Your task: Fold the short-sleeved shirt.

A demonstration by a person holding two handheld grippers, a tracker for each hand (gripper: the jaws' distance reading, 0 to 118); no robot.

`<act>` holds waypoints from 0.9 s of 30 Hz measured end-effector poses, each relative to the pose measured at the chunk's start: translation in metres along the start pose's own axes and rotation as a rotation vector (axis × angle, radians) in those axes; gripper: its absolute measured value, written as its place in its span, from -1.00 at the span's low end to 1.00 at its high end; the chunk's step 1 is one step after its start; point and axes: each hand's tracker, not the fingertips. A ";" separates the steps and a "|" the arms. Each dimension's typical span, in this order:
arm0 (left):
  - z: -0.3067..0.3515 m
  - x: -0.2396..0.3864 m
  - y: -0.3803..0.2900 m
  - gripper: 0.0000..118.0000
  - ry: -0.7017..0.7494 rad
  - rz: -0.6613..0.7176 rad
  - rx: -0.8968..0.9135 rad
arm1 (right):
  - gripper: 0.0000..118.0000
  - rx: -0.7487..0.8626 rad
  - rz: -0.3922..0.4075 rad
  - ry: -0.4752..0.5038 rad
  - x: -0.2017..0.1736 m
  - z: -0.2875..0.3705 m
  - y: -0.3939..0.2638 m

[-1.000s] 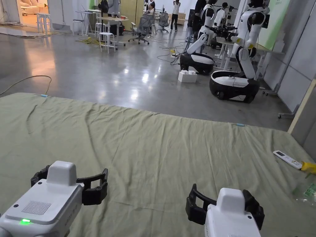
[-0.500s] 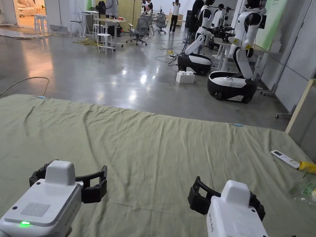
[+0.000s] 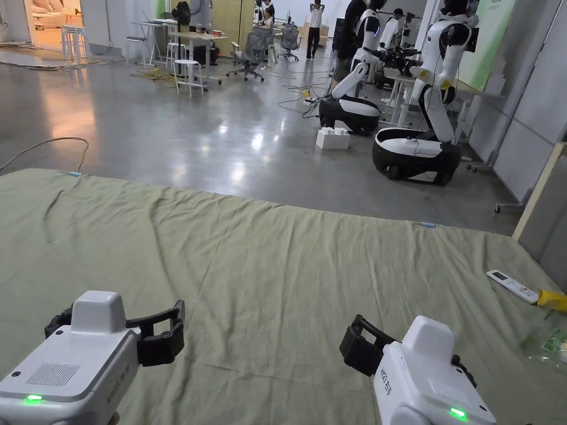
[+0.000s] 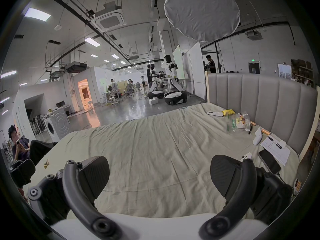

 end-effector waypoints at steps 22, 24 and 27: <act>-0.005 -0.002 -0.004 0.95 -0.013 0.019 -0.061 | 0.97 -0.023 0.019 -0.017 0.000 -0.004 0.004; -0.004 -0.003 -0.004 0.95 -0.008 0.019 -0.062 | 0.97 -0.022 0.011 -0.022 0.001 -0.005 0.004; -0.005 -0.004 -0.004 0.95 -0.014 0.026 -0.067 | 0.97 -0.030 0.006 -0.028 0.002 -0.006 0.004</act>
